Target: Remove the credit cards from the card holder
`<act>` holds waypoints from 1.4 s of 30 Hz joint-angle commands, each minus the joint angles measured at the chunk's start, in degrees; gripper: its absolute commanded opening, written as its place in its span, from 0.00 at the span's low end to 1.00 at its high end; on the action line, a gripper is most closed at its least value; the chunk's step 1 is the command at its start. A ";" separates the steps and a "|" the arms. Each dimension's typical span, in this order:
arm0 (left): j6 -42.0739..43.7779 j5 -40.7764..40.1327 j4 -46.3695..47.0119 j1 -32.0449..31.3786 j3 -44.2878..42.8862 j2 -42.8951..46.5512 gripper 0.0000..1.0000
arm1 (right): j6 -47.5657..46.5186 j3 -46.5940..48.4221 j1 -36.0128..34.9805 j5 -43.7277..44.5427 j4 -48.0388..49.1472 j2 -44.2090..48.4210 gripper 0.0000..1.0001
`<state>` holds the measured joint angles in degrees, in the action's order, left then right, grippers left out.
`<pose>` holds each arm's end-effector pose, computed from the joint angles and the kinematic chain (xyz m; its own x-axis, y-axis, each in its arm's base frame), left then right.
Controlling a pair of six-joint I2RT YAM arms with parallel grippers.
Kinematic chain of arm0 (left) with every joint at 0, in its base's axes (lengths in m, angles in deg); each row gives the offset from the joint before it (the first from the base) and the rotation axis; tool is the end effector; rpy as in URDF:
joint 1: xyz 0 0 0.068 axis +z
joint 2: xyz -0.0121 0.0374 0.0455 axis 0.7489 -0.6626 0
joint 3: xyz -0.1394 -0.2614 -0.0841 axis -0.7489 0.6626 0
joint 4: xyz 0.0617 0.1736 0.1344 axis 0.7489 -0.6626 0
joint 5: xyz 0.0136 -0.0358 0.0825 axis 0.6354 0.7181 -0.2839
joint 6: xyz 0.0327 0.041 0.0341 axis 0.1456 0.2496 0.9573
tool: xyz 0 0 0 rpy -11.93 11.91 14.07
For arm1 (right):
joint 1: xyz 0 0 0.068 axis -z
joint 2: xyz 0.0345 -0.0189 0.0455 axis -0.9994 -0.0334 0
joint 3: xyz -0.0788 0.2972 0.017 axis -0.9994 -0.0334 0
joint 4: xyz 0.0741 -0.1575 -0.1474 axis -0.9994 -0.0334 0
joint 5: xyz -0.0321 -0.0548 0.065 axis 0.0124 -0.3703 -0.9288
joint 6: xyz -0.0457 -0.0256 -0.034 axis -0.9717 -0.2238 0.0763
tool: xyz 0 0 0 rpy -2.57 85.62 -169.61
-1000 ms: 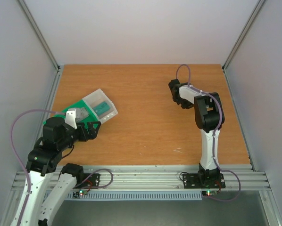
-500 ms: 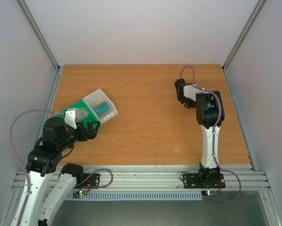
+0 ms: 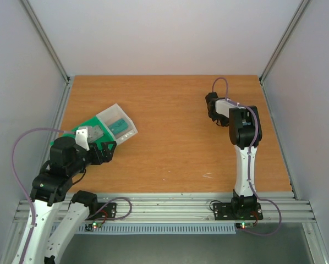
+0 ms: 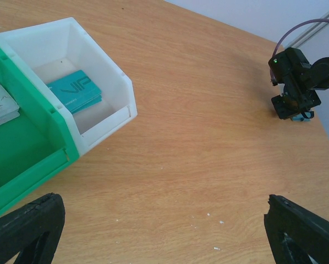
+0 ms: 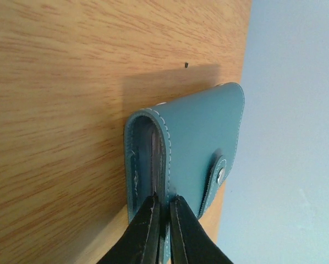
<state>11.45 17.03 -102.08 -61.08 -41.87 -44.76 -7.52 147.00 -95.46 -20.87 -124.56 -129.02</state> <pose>0.0329 -0.0190 0.3194 -0.6266 -0.2361 -0.7427 0.1873 0.8795 -0.4375 0.4301 0.0152 0.1455 -0.8663 -0.3769 0.3278 -0.4745 0.4155 -0.7761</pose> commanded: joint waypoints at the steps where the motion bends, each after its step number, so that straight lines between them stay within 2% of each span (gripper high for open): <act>1: 0.93 -0.79 2.59 -0.17 0.48 0.11 0.99 | -0.25 1.18 0.26 0.76 0.03 -0.76 0.06; 4: 0.93 -0.96 2.67 -0.16 0.56 0.15 0.99 | -0.16 1.13 0.26 0.67 -0.43 -0.71 0.01; 12: 0.93 -2.15 2.59 -0.17 0.60 0.16 0.99 | 1.30 0.48 -2.40 -0.79 -1.66 1.19 0.01; 20: 0.84 -2.72 2.31 -0.15 0.75 -0.19 0.99 | 6.06 -1.97 -6.36 -9.22 -5.76 8.00 0.01; 42: 0.66 -4.42 1.43 -0.14 0.57 -1.41 0.99 | 5.95 -16.07 -34.76 -30.65 -7.22 28.60 0.01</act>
<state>11.43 13.86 -102.15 -61.10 -41.85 -46.18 -1.44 133.14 -125.84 -46.31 -130.59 -103.28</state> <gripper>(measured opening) 0.994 0.033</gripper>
